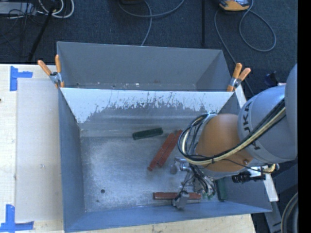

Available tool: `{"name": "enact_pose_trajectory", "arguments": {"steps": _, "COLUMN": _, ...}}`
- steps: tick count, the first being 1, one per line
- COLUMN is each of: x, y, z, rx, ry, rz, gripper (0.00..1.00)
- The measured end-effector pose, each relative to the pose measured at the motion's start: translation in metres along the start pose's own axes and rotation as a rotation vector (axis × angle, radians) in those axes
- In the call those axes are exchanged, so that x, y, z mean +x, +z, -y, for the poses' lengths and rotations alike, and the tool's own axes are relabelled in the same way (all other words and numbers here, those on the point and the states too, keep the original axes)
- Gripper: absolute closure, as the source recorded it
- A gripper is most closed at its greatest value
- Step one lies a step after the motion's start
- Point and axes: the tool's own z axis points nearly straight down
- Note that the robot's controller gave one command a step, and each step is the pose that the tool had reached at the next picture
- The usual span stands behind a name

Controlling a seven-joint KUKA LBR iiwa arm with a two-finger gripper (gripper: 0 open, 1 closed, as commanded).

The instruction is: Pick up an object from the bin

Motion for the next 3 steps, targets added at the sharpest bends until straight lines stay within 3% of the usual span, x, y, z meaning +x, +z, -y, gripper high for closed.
{"name": "enact_pose_trajectory", "arguments": {"steps": 1, "x": 0.002, "y": 0.001, "z": 0.0, "rx": 0.001, "ry": 0.0, "rz": -0.009, "gripper": 1.0}}
{"name": "enact_pose_trajectory", "arguments": {"steps": 2, "x": 0.0, "y": -0.115, "z": 0.0, "rx": 0.0, "ry": -0.003, "rz": -0.001, "gripper": 1.0}}
{"name": "enact_pose_trajectory", "arguments": {"steps": 3, "x": 0.0, "y": -0.12, "z": 0.0, "rx": 0.001, "ry": -0.005, "rz": -0.007, "gripper": 1.0}}
